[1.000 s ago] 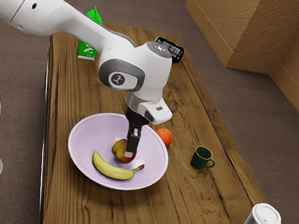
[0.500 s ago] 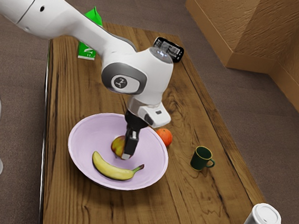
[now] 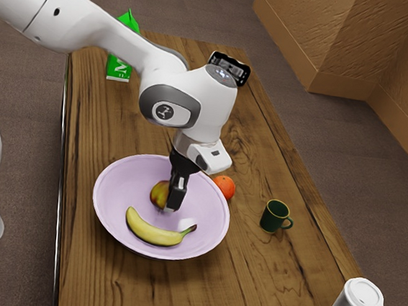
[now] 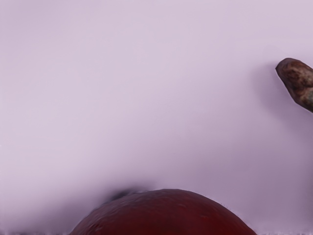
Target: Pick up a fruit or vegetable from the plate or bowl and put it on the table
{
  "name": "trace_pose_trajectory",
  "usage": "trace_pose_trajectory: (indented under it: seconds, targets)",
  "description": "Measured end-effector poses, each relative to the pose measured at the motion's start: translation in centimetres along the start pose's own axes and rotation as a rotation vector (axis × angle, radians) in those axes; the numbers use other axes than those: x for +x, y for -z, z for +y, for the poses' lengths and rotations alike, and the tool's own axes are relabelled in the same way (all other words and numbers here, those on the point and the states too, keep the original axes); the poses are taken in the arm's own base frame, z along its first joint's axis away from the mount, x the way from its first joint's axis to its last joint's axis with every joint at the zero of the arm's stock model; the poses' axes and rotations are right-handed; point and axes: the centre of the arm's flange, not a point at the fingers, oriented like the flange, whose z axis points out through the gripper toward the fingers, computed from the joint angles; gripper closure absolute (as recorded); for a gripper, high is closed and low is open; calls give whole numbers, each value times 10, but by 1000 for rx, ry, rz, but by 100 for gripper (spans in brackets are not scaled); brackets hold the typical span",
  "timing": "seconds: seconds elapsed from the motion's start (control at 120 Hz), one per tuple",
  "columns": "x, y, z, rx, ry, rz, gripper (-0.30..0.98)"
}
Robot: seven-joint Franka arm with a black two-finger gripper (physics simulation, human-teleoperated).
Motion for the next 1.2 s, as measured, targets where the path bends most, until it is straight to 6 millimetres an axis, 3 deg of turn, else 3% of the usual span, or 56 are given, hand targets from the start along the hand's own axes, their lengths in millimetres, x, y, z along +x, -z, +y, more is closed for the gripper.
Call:
trace_pose_trajectory:
  seconds: [0.383,0.575,0.767,0.875,0.992,1.108,1.2]
  targets:
    - [7,47,19,72,-61,34,20]
    - [2,68,80,81,-174,77,20]
    - [-13,78,163,65,-326,101,20]
    - [23,81,192,-5,-366,102,20]
    - [58,81,203,-41,-371,128,21]
    - [80,97,208,-41,-366,188,20]
    - [85,95,206,-31,-348,197,20]
